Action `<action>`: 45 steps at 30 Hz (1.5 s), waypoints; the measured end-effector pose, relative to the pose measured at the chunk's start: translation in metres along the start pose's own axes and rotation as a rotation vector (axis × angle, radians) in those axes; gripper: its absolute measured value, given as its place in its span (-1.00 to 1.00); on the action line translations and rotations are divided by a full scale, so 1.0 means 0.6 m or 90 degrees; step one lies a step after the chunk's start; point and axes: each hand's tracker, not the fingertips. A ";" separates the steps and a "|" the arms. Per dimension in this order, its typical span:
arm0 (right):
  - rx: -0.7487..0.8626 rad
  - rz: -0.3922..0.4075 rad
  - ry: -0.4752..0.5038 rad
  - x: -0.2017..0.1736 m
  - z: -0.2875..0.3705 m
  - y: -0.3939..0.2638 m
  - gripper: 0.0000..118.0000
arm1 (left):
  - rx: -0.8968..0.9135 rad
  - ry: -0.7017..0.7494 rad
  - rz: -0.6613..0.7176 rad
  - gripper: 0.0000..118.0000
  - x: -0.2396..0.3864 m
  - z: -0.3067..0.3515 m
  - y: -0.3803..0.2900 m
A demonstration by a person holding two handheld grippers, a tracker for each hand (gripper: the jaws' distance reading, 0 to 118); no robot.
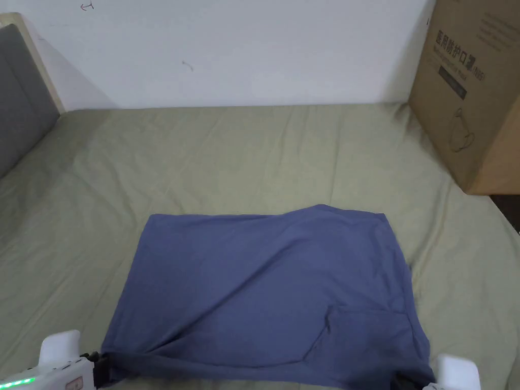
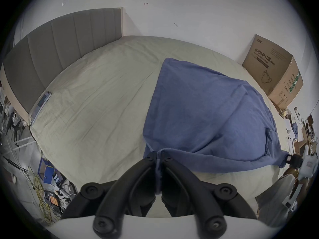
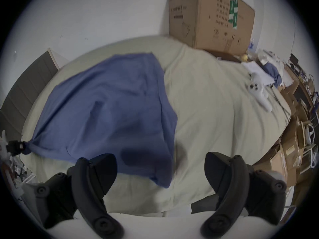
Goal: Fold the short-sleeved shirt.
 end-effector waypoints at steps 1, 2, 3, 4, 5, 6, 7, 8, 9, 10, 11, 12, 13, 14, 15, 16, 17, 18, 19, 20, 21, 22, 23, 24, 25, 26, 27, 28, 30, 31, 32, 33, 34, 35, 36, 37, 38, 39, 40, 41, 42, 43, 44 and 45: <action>-0.008 0.006 0.002 -0.001 -0.005 -0.003 0.69 | 0.000 0.000 -0.001 -0.94 0.003 0.000 0.002; -0.014 0.012 0.003 -0.004 -0.013 -0.005 0.35 | 0.000 0.001 -0.003 -0.94 0.005 0.000 0.003; -0.019 0.016 0.007 -0.003 -0.016 -0.010 -0.11 | 0.000 0.003 -0.006 -0.94 0.006 -0.001 0.004; -0.029 0.015 0.019 -0.003 -0.023 -0.010 -0.58 | 0.000 0.004 -0.008 -0.94 0.007 -0.001 0.004; -0.023 0.009 0.020 -0.004 -0.020 -0.010 -0.93 | 0.001 0.006 -0.008 -0.94 0.009 0.000 0.006; -0.005 0.005 0.012 -0.004 -0.005 -0.007 -0.94 | 0.001 0.006 -0.007 -0.94 0.010 0.002 0.008; 0.012 0.005 0.022 -0.003 0.005 -0.002 -0.96 | 0.004 0.006 -0.006 -0.94 0.010 0.004 0.011; 0.022 0.003 0.026 -0.003 0.011 0.004 -0.96 | 0.006 0.006 -0.004 -0.94 0.010 0.005 0.013; 0.030 0.005 0.027 -0.003 0.016 0.013 -0.96 | 0.007 0.005 -0.002 -0.94 0.009 0.003 0.018; 0.045 0.011 0.029 -0.004 0.030 0.026 -0.96 | 0.010 0.005 0.000 -0.94 0.009 0.003 0.024; 0.060 0.015 0.031 -0.005 0.036 0.037 -0.96 | 0.014 0.003 0.001 -0.94 0.009 0.004 0.030; 0.077 0.017 0.035 -0.007 0.043 0.054 -0.96 | 0.018 0.002 0.002 -0.94 0.011 0.005 0.039; 0.093 0.022 0.038 -0.009 0.049 0.071 -0.96 | 0.026 0.001 0.004 -0.94 0.014 0.006 0.051; 0.106 0.027 0.039 -0.011 0.050 0.089 -0.96 | 0.033 -0.001 0.005 -0.94 0.016 0.006 0.063; 0.119 0.030 0.040 -0.014 0.051 0.110 -0.96 | 0.042 0.000 0.005 -0.94 0.020 0.004 0.079; 0.129 0.030 0.043 -0.018 0.049 0.130 -0.96 | 0.049 0.000 0.005 -0.94 0.024 0.000 0.096; 0.135 0.027 0.045 -0.020 0.046 0.147 -0.96 | 0.054 0.000 0.006 -0.94 0.028 -0.004 0.110; 0.142 0.026 0.047 -0.023 0.039 0.168 -0.96 | 0.058 0.000 0.006 -0.94 0.034 -0.010 0.128; 0.146 0.029 0.046 -0.027 0.031 0.187 -0.96 | 0.063 0.001 0.003 -0.94 0.039 -0.019 0.145; 0.148 0.032 0.044 -0.031 0.022 0.204 -0.96 | 0.065 0.001 0.001 -0.94 0.045 -0.027 0.160; 0.149 0.037 0.042 -0.035 0.011 0.221 -0.96 | 0.068 0.000 -0.003 -0.94 0.050 -0.039 0.176; 0.149 0.040 0.040 -0.038 -0.004 0.237 -0.96 | 0.067 0.002 -0.009 -0.94 0.057 -0.053 0.192; 0.147 0.040 0.040 -0.041 -0.018 0.250 -0.96 | 0.066 0.004 -0.015 -0.94 0.064 -0.065 0.205; 0.139 0.038 0.040 -0.044 -0.035 0.264 -0.96 | 0.062 0.007 -0.023 -0.94 0.070 -0.082 0.218; 0.126 0.033 0.040 -0.045 -0.055 0.276 -0.96 | 0.053 0.011 -0.029 -0.94 0.074 -0.103 0.230; 0.115 0.024 0.039 -0.046 -0.073 0.284 -0.96 | 0.043 0.013 -0.031 -0.94 0.077 -0.122 0.238; 0.097 0.014 0.037 -0.048 -0.093 0.292 -0.96 | 0.033 0.012 -0.030 -0.94 0.080 -0.143 0.246; 0.079 0.002 0.038 -0.048 -0.112 0.298 -0.96 | 0.021 0.011 -0.027 -0.94 0.083 -0.164 0.252; 0.049 -0.015 0.033 -0.046 -0.155 0.306 -0.96 | -0.009 0.020 -0.030 -0.94 0.088 -0.203 0.258; 0.031 -0.022 0.029 -0.045 -0.174 0.308 -0.96 | -0.019 0.025 -0.036 -0.94 0.091 -0.222 0.259; 0.019 -0.024 0.029 -0.046 -0.190 0.309 -0.96 | -0.031 0.030 -0.042 -0.94 0.093 -0.237 0.259; 0.004 -0.026 0.024 -0.046 -0.208 0.309 -0.96 | -0.041 0.034 -0.046 -0.94 0.097 -0.254 0.259; -0.011 -0.021 0.018 -0.048 -0.219 0.307 -0.96 | -0.056 0.041 -0.048 -0.94 0.099 -0.269 0.256; -0.019 -0.020 0.015 -0.051 -0.232 0.304 -0.96 | -0.063 0.041 -0.044 -0.94 0.100 -0.278 0.253; -0.026 -0.022 0.011 -0.051 -0.243 0.300 -0.96 | -0.073 0.042 -0.043 -0.94 0.100 -0.287 0.249; -0.037 -0.021 0.012 -0.050 -0.251 0.297 -0.96 | -0.077 0.044 -0.042 -0.94 0.099 -0.294 0.245; -0.039 -0.022 0.012 -0.051 -0.253 0.294 -0.96 | -0.071 0.046 -0.042 -0.93 0.099 -0.293 0.242; -0.035 -0.021 0.011 -0.052 -0.249 0.292 -0.96 | -0.066 0.045 -0.041 -0.91 0.099 -0.288 0.243; -0.029 -0.020 0.010 -0.052 -0.244 0.294 -0.94 | -0.063 0.041 -0.039 -0.86 0.099 -0.282 0.245; -0.028 -0.018 0.007 -0.052 -0.239 0.297 -0.77 | -0.062 0.033 -0.037 -0.64 0.097 -0.277 0.247; -0.027 -0.017 0.007 -0.053 -0.231 0.301 -0.55 | -0.063 0.020 -0.033 -0.31 0.097 -0.268 0.250; -0.021 -0.018 0.010 -0.052 -0.220 0.306 -0.28 | -0.061 0.008 -0.021 0.07 0.098 -0.258 0.252; -0.010 -0.020 0.017 -0.051 -0.210 0.311 0.10 | -0.056 0.001 -0.012 0.45 0.101 -0.247 0.255; 0.009 -0.021 0.025 -0.051 -0.188 0.319 0.42 | -0.031 -0.016 -0.001 0.57 0.108 -0.225 0.260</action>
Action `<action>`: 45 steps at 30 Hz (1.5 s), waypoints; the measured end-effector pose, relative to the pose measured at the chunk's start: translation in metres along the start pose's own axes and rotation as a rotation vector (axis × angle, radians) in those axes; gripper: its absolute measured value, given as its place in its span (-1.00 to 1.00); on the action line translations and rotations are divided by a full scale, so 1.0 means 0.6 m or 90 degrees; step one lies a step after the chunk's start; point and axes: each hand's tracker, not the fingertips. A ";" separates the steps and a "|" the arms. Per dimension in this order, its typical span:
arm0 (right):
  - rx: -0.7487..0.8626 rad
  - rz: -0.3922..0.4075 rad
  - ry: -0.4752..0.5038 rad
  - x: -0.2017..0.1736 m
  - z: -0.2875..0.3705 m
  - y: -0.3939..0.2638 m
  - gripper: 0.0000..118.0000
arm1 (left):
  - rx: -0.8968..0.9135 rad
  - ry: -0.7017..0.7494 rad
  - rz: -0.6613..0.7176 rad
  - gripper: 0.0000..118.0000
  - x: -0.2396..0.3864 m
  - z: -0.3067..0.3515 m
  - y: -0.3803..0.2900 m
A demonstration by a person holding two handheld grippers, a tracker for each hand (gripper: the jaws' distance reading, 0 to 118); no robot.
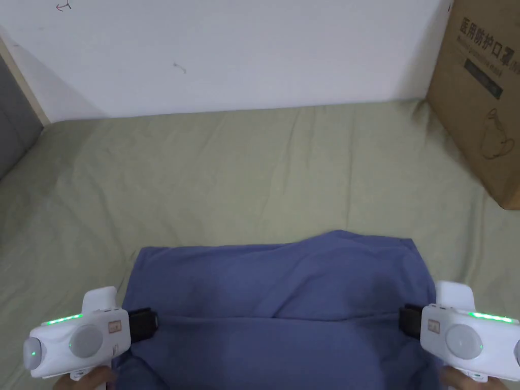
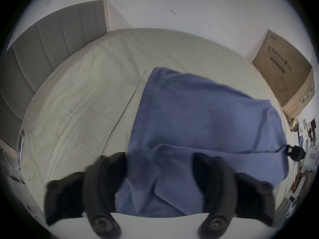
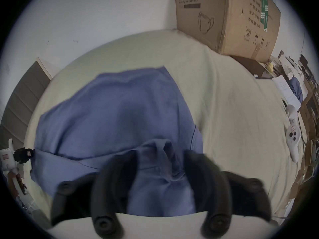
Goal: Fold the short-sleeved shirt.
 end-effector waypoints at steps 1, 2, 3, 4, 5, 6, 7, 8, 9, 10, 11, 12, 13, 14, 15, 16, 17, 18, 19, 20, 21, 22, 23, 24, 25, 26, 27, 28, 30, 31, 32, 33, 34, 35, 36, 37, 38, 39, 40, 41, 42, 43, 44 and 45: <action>0.028 0.001 0.011 -0.005 0.024 0.009 0.62 | 0.035 -0.018 0.002 0.60 0.006 0.025 0.004; 0.052 0.005 0.020 -0.008 0.045 0.016 0.74 | 0.064 -0.033 0.004 0.60 0.011 0.047 0.008; 0.082 0.013 0.030 -0.010 0.073 0.027 0.74 | 0.093 -0.049 0.000 0.60 0.019 0.074 0.015; 0.112 0.025 0.036 -0.014 0.102 0.037 0.75 | 0.118 -0.060 -0.008 0.60 0.026 0.102 0.023; 0.134 0.034 0.039 -0.025 0.133 0.046 0.75 | 0.139 -0.067 -0.021 0.60 0.034 0.127 0.028; 0.167 0.044 0.041 -0.031 0.167 0.055 0.75 | 0.169 -0.073 -0.039 0.60 0.044 0.158 0.034; 0.206 0.055 0.050 -0.036 0.201 0.062 0.75 | 0.201 -0.078 -0.057 0.60 0.054 0.191 0.038; 0.238 0.063 0.058 -0.040 0.230 0.066 0.75 | 0.235 -0.080 -0.075 0.60 0.063 0.217 0.041; 0.277 0.070 0.060 -0.047 0.266 0.070 0.75 | 0.271 -0.083 -0.091 0.60 0.074 0.250 0.042; 0.315 0.077 0.060 -0.053 0.298 0.071 0.75 | 0.306 -0.091 -0.101 0.60 0.082 0.280 0.042; 0.346 0.084 0.057 -0.057 0.324 0.069 0.75 | 0.332 -0.098 -0.106 0.59 0.089 0.302 0.041; 0.383 0.091 0.050 -0.062 0.351 0.064 0.75 | 0.362 -0.103 -0.110 0.59 0.097 0.326 0.039; 0.418 0.097 0.043 -0.065 0.372 0.062 0.75 | 0.391 -0.106 -0.113 0.57 0.104 0.349 0.034; 0.440 0.102 0.033 -0.068 0.390 0.057 0.74 | 0.417 -0.106 -0.115 0.56 0.110 0.366 0.029; 0.464 0.112 0.019 -0.073 0.408 0.049 0.74 | 0.440 -0.101 -0.116 0.55 0.116 0.383 0.022; 0.487 0.125 0.006 -0.076 0.425 0.041 0.74 | 0.465 -0.096 -0.117 0.55 0.120 0.396 0.014; 0.500 0.132 -0.004 -0.080 0.434 0.035 0.70 | 0.486 -0.094 -0.116 0.42 0.123 0.405 0.006; 0.514 0.145 -0.009 -0.082 0.445 0.026 0.60 | 0.506 -0.090 -0.121 0.21 0.126 0.415 -0.002; 0.528 0.152 -0.011 -0.084 0.454 0.017 0.34 | 0.506 -0.090 -0.125 -0.15 0.128 0.421 -0.011; 0.533 0.155 -0.017 -0.086 0.460 0.010 -0.33 | 0.510 -0.089 -0.131 -0.82 0.130 0.423 -0.017; 0.533 0.157 -0.021 -0.085 0.461 0.007 -0.99 | 0.509 -0.091 -0.136 -1.00 0.131 0.422 -0.024; 0.556 0.165 -0.025 -0.085 0.466 -0.001 -1.00 | 0.506 -0.097 -0.138 -1.00 0.127 0.423 -0.029; 0.543 0.160 -0.010 -0.080 0.469 -0.003 -1.00 | 0.501 -0.105 -0.140 -1.00 0.126 0.422 -0.034; 0.534 0.157 -0.001 -0.080 0.471 -0.005 -1.00 | 0.499 -0.099 -0.138 -1.00 0.129 0.421 -0.038; 0.535 0.156 -0.005 -0.080 0.469 -0.008 -1.00 | 0.490 -0.101 -0.139 -1.00 0.125 0.418 -0.041; 0.537 0.158 -0.007 -0.080 0.469 -0.011 -1.00 | 0.476 -0.099 -0.138 -1.00 0.121 0.414 -0.043; 0.535 0.158 -0.009 -0.081 0.467 -0.013 -1.00 | 0.462 -0.097 -0.131 -1.00 0.115 0.408 -0.044; 0.532 0.158 -0.008 -0.080 0.464 -0.014 -1.00 | 0.443 -0.095 -0.121 -1.00 0.111 0.401 -0.045; 0.521 0.154 -0.002 -0.077 0.456 -0.015 -1.00 | 0.409 -0.097 -0.105 -1.00 0.091 0.379 -0.045; 0.514 0.149 0.000 -0.077 0.451 -0.017 -1.00 | 0.383 -0.086 -0.105 -1.00 0.080 0.363 -0.045; 0.510 0.147 -0.001 -0.076 0.446 -0.018 -1.00 | 0.358 -0.078 -0.103 -1.00 0.072 0.350 -0.044; 0.504 0.146 -0.002 -0.073 0.441 -0.019 -1.00 | 0.326 -0.072 -0.099 -1.00 0.060 0.331 -0.043; 0.496 0.144 -0.002 -0.072 0.435 -0.019 -1.00 | 0.301 -0.068 -0.092 -1.00 0.046 0.311 -0.044; 0.490 0.139 0.000 -0.071 0.429 -0.020 -1.00 | 0.270 -0.062 -0.087 -1.00 0.034 0.290 -0.043; 0.484 0.137 -0.001 -0.071 0.423 -0.020 -1.00 | 0.224 -0.036 -0.084 -1.00 0.024 0.269 -0.043; 0.477 0.136 -0.003 -0.068 0.418 -0.020 -1.00 | 0.198 -0.017 -0.078 -0.96 0.012 0.247 -0.045; 0.471 0.136 -0.004 -0.068 0.412 -0.020 -1.00 | 0.170 -0.008 -0.078 -0.75 0.002 0.229 -0.047; 0.464 0.135 -0.006 -0.068 0.405 -0.020 -1.00 | 0.131 -0.007 -0.068 -0.47 -0.010 0.208 -0.051; 0.458 0.136 -0.009 -0.068 0.397 -0.021 -1.00 | 0.091 -0.005 -0.056 -0.10 -0.017 0.189 -0.055; 0.454 0.135 -0.010 -0.065 0.394 -0.021 -1.00 | 0.058 -0.004 -0.047 0.35 -0.024 0.172 -0.060; 0.447 0.134 -0.012 -0.065 0.388 -0.021 -1.00 | 0.029 -0.006 -0.036 0.57 -0.032 0.153 -0.067; 0.439 0.131 -0.012 -0.064 0.380 -0.021 -1.00 | 0.002 0.001 -0.035 0.62 -0.037 0.133 -0.074; 0.433 0.130 -0.012 -0.064 0.374 -0.022 -1.00 | -0.007 0.014 -0.046 0.62 -0.040 0.121 -0.082; 0.425 0.128 -0.014 -0.060 0.368 -0.023 -1.00 | -0.008 0.020 -0.063 0.62 -0.042 0.108 -0.091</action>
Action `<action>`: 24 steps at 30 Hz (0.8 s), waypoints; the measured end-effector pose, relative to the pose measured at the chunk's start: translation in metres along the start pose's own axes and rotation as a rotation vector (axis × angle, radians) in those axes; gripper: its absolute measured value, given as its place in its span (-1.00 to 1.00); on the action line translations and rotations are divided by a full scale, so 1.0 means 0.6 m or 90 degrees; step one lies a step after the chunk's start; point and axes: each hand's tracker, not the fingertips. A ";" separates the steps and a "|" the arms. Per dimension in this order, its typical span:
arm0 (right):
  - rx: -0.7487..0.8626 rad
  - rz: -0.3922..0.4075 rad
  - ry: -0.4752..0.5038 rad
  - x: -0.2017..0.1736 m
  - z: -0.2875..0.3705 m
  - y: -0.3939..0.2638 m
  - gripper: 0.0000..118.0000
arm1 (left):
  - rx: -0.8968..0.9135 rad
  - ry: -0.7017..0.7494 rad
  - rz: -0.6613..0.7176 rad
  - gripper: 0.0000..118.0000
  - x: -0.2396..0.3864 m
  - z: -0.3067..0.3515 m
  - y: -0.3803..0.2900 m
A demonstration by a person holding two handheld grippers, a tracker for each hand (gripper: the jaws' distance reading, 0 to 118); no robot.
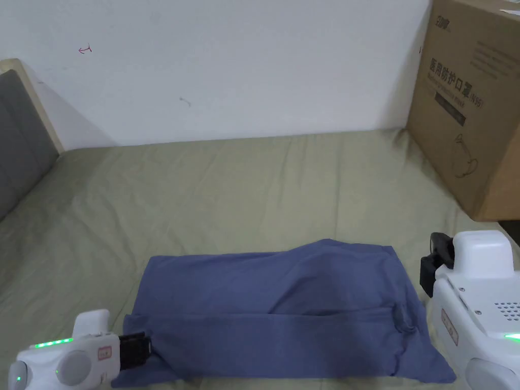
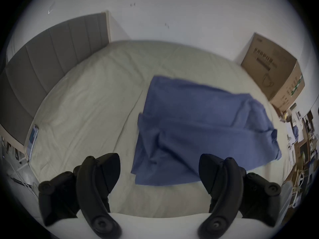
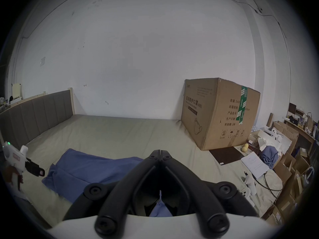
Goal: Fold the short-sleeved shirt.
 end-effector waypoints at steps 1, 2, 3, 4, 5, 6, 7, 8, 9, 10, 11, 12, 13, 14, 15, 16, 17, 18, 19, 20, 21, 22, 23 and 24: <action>-0.007 0.001 -0.003 0.000 -0.005 -0.006 -1.00 | -0.007 0.006 -0.008 0.62 0.001 -0.013 -0.007; -0.014 0.003 -0.004 0.000 -0.009 -0.012 -1.00 | -0.013 0.008 -0.002 0.62 0.001 -0.026 -0.010; -0.023 0.004 -0.006 0.000 -0.014 -0.018 -1.00 | -0.028 0.009 0.004 0.62 -0.001 -0.037 -0.015; -0.033 0.004 -0.006 0.003 -0.016 -0.025 -1.00 | -0.048 0.012 0.014 0.62 -0.002 -0.049 -0.017; -0.042 0.004 -0.006 0.005 -0.019 -0.031 -1.00 | -0.057 0.014 0.019 0.61 -0.001 -0.059 -0.019; -0.053 0.003 -0.009 0.006 -0.024 -0.038 -1.00 | -0.062 0.016 0.022 0.53 0.000 -0.068 -0.021; -0.065 0.002 -0.011 0.007 -0.029 -0.046 -1.00 | -0.070 0.015 0.031 0.31 -0.002 -0.074 -0.024; -0.075 -0.001 -0.012 0.012 -0.032 -0.053 -1.00 | -0.083 0.000 0.040 -0.21 -0.001 -0.080 -0.027; -0.088 -0.004 -0.015 0.016 -0.037 -0.061 -1.00 | -0.089 -0.013 0.050 -0.61 0.002 -0.080 -0.031; -0.103 -0.009 -0.016 0.019 -0.044 -0.071 -1.00 | -0.067 -0.030 0.060 -0.84 0.005 -0.073 -0.034; -0.123 -0.018 -0.017 0.023 -0.052 -0.079 -1.00 | -0.056 -0.038 0.059 -0.90 0.008 -0.066 -0.034; -0.149 -0.026 -0.022 0.031 -0.062 -0.091 -1.00 | -0.061 -0.024 0.046 -0.91 0.012 -0.065 -0.034; -0.178 -0.030 -0.023 0.036 -0.077 -0.106 -1.00 | -0.057 -0.013 0.031 -0.92 0.016 -0.063 -0.033; -0.213 -0.032 -0.023 0.040 -0.091 -0.120 -0.74 | -0.050 -0.013 0.024 -0.92 0.017 -0.058 -0.033; -0.247 -0.041 -0.024 0.045 -0.107 -0.139 -0.36 | -0.035 -0.013 0.021 -0.92 0.015 -0.053 -0.031; -0.290 -0.050 -0.019 0.050 -0.123 -0.160 0.01 | -0.024 -0.016 0.021 -0.92 0.015 -0.044 -0.028; -0.320 -0.061 -0.009 0.053 -0.136 -0.179 0.41 | -0.017 -0.019 0.022 -0.92 0.014 -0.037 -0.025; -0.350 -0.067 -0.007 0.055 -0.151 -0.202 0.57 | -0.008 -0.025 0.023 -0.92 0.014 -0.030 -0.022; -0.383 -0.070 -0.004 0.054 -0.165 -0.223 0.68 | -0.003 -0.027 0.021 -0.92 0.012 -0.023 -0.017; -0.405 -0.079 -0.006 0.055 -0.174 -0.240 0.76 | 0.002 -0.028 0.020 -0.92 0.012 -0.018 -0.015; -0.439 -0.071 -0.010 0.052 -0.187 -0.258 0.76 | 0.009 -0.027 0.016 -0.92 0.012 -0.013 -0.013; -0.464 -0.064 -0.007 0.049 -0.198 -0.274 0.75 | 0.011 -0.029 0.016 -0.92 0.012 -0.010 -0.012; -0.482 -0.062 -0.002 0.047 -0.206 -0.286 0.71 | 0.012 -0.030 0.015 -0.92 0.011 -0.012 -0.010; -0.502 -0.056 0.005 0.047 -0.211 -0.300 0.59 | 0.014 -0.031 0.014 -0.92 0.011 -0.011 -0.010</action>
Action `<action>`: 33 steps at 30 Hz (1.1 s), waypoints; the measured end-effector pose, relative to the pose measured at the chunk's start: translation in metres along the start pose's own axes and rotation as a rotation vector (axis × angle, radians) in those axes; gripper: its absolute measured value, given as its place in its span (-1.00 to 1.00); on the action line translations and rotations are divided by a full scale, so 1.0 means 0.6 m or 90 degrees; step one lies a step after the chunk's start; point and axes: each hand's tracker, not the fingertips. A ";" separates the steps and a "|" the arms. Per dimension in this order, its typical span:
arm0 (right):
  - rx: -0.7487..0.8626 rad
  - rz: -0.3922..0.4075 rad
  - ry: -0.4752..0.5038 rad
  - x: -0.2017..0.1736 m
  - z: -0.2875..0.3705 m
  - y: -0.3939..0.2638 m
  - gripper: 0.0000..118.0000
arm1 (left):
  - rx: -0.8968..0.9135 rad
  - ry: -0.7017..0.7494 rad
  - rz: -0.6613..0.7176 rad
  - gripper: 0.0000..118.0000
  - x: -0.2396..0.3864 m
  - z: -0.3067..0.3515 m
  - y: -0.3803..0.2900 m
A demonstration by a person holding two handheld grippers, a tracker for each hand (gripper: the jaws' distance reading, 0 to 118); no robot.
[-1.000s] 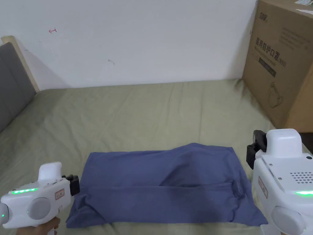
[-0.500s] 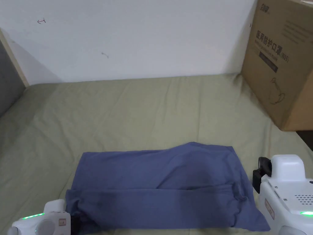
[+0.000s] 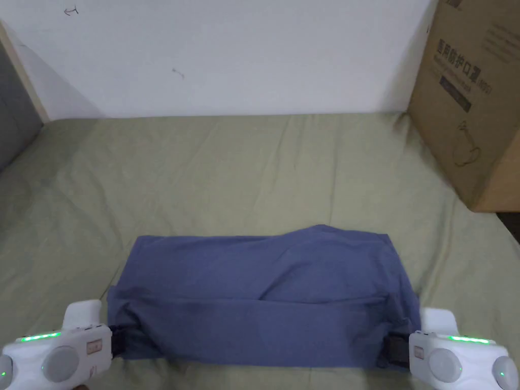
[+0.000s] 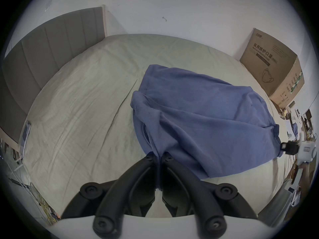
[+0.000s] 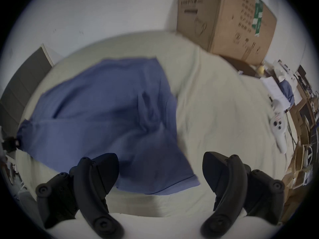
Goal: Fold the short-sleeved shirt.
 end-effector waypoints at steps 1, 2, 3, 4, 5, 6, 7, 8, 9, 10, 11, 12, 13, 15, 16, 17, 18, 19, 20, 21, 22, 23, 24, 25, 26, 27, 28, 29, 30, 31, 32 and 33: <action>-0.009 -0.006 0.009 0.001 -0.009 -0.005 0.32 | 0.000 0.001 -0.001 -0.92 0.000 0.000 0.000; -0.013 -0.009 0.015 0.004 -0.012 -0.009 -0.02 | -0.001 0.001 -0.001 -0.92 -0.001 0.000 -0.001; -0.013 -0.023 0.048 0.006 -0.011 -0.013 -0.24 | -0.002 0.000 -0.001 -0.92 -0.002 -0.001 -0.002; 0.003 -0.025 0.047 0.007 0.002 -0.016 -0.69 | -0.003 0.000 0.001 -0.92 -0.004 -0.001 -0.003; 0.013 -0.020 0.049 0.006 0.013 -0.015 -0.89 | -0.004 0.001 0.004 -0.92 -0.006 0.000 -0.005; 0.028 -0.006 0.061 0.004 0.024 -0.014 -0.89 | -0.004 -0.002 0.010 -0.92 -0.009 0.002 -0.007; 0.040 -0.003 0.053 0.002 0.036 -0.015 -0.89 | -0.004 -0.005 0.018 -0.92 -0.011 0.004 -0.007; 0.050 0.004 0.049 0.000 0.050 -0.016 -0.89 | -0.003 -0.005 0.025 -0.92 -0.014 0.007 -0.009; 0.072 0.008 0.056 0.002 0.067 -0.018 -0.89 | -0.002 -0.009 0.034 -0.92 -0.018 0.013 -0.012; 0.086 0.000 0.057 0.007 0.081 -0.020 -0.89 | 0.002 -0.013 0.043 -0.92 -0.022 0.020 -0.015; 0.085 -0.002 0.061 0.010 0.093 -0.022 -0.89 | 0.004 -0.020 0.053 -0.92 -0.025 0.027 -0.018; 0.095 -0.006 0.062 0.013 0.109 -0.023 -0.89 | 0.004 -0.026 0.062 -0.92 -0.029 0.036 -0.021; 0.103 -0.007 0.057 0.018 0.122 -0.027 -0.89 | 0.004 -0.027 0.065 -0.92 -0.032 0.045 -0.027; 0.105 -0.006 0.052 0.029 0.141 -0.039 -0.89 | 0.004 -0.024 0.064 -0.92 -0.039 0.062 -0.040; 0.106 -0.010 0.055 0.032 0.157 -0.047 -0.89 | 0.001 -0.025 0.063 -0.92 -0.044 0.071 -0.049; 0.102 -0.014 0.056 0.037 0.164 -0.055 -0.89 | -0.005 -0.027 0.061 -0.92 -0.049 0.077 -0.057; 0.095 -0.021 0.057 0.044 0.171 -0.067 -0.89 | -0.015 -0.030 0.060 -0.92 -0.056 0.085 -0.069; 0.088 -0.032 0.063 0.051 0.175 -0.080 -0.89 | -0.018 -0.032 0.061 -0.92 -0.063 0.093 -0.082; 0.081 -0.041 0.068 0.056 0.178 -0.091 -0.89 | -0.024 -0.035 0.064 -0.92 -0.068 0.096 -0.094; 0.067 -0.052 0.075 0.061 0.179 -0.105 -0.89 | -0.038 -0.039 0.069 -0.92 -0.074 0.098 -0.109; 0.055 -0.064 0.081 0.065 0.176 -0.121 -0.89 | -0.047 -0.037 0.070 -0.93 -0.078 0.098 -0.124; 0.049 -0.069 0.082 0.066 0.172 -0.133 -0.89 | -0.054 -0.032 0.070 -0.93 -0.079 0.096 -0.135; 0.036 -0.072 0.077 0.069 0.161 -0.147 -0.89 | -0.065 -0.026 0.070 -0.93 -0.081 0.091 -0.148; 0.020 -0.070 0.069 0.068 0.149 -0.160 -0.89 | -0.080 -0.026 0.074 -0.93 -0.081 0.083 -0.160; 0.006 -0.072 0.066 0.067 0.138 -0.171 -0.89 | -0.086 -0.022 0.075 -0.93 -0.081 0.076 -0.167; -0.010 -0.072 0.063 0.065 0.124 -0.182 -0.89 | -0.092 -0.016 0.076 -0.93 -0.079 0.069 -0.175; -0.025 -0.071 0.059 0.062 0.110 -0.189 -0.89 | -0.103 -0.010 0.076 -0.93 -0.076 0.060 -0.180; -0.027 -0.076 0.060 0.061 0.104 -0.194 -0.88 | -0.102 -0.008 0.077 -0.92 -0.074 0.056 -0.181; -0.018 -0.084 0.063 0.059 0.095 -0.201 -0.88 | -0.093 0.003 0.074 -0.88 -0.069 0.059 -0.182; -0.001 -0.096 0.057 0.059 0.108 -0.190 -0.86 | -0.087 0.016 0.066 -0.79 -0.067 0.060 -0.181; -0.005 -0.097 0.057 0.059 0.118 -0.190 -0.63 | -0.087 0.023 0.060 -0.50 -0.063 0.062 -0.181; -0.004 -0.097 0.056 0.059 0.126 -0.187 -0.39 | -0.086 0.022 0.049 -0.14 -0.059 0.066 -0.179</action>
